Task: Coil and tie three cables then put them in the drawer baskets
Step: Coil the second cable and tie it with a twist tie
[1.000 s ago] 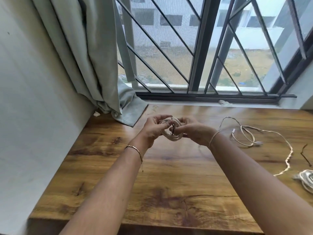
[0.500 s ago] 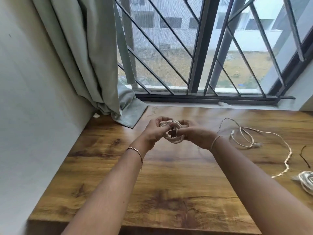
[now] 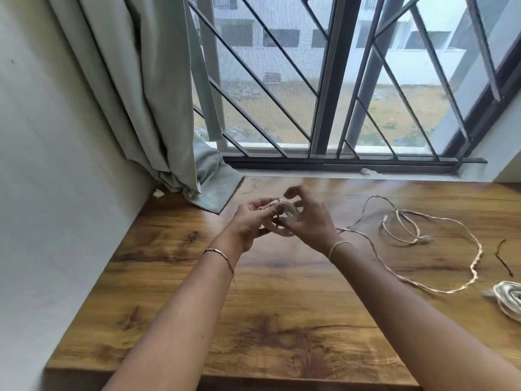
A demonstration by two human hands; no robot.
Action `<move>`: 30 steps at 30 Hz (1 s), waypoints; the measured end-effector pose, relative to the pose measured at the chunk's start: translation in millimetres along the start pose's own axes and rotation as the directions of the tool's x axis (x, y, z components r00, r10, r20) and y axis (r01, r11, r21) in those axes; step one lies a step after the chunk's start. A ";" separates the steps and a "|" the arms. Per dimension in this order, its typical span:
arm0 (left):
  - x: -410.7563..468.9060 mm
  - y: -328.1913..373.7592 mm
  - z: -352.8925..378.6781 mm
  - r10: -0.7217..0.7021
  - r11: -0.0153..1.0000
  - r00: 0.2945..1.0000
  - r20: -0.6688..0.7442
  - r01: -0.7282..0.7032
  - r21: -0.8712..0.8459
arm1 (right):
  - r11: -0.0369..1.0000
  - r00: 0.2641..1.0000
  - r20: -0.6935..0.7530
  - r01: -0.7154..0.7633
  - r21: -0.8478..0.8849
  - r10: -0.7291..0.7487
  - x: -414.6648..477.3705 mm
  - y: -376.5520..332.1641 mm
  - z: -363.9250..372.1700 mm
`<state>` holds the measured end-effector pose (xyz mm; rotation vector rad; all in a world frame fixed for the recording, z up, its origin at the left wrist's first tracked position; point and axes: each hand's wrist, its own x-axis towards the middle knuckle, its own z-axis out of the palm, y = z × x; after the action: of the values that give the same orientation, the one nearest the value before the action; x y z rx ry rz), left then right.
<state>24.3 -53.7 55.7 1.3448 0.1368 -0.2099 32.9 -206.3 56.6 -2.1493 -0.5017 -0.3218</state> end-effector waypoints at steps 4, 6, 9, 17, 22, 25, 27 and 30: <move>-2.5 2.0 -2.1 -0.053 0.999 0.998 0.047 0.052 0.014 | 0.962 0.982 -0.041 0.173 -0.211 -0.186 -6.6 -0.7 2.4; -3.3 2.0 -2.3 -0.071 0.997 0.996 0.056 0.070 0.014 | 0.945 0.975 -0.034 0.204 -0.254 -0.220 -8.8 -1.5 4.0; -3.4 1.3 -2.2 -0.074 0.997 0.995 0.060 0.074 0.007 | 0.947 0.974 -0.021 0.215 -0.237 -0.226 -8.2 1.0 2.1; -2.6 -5.2 1.3 -0.063 0.998 0.992 0.114 0.061 0.019 | 0.966 0.980 -0.037 0.184 -0.182 -0.193 -5.0 5.6 -5.1; -3.0 -15.8 9.8 -0.006 0.997 0.996 0.092 -0.001 0.072 | 0.999 0.993 -0.110 -0.050 -0.003 0.050 -6.2 11.4 -6.0; -2.9 -21.2 15.4 0.006 0.995 0.995 0.097 -0.015 0.095 | 0.987 0.978 -0.134 -0.161 0.000 0.159 -7.3 16.1 -7.5; -2.3 -23.1 18.9 0.007 0.995 0.994 0.110 -0.018 0.098 | 0.975 0.965 -0.147 -0.220 0.009 0.219 -7.8 18.5 -8.9; -1.7 -26.2 25.2 -0.004 0.996 0.991 0.130 -0.007 0.088 | 0.957 0.943 -0.170 -0.291 0.006 0.288 -7.7 19.3 -12.2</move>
<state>16.1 -83.6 36.7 1.4143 0.0168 -0.3045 34.5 -228.3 46.8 -2.1536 -0.0826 -0.3405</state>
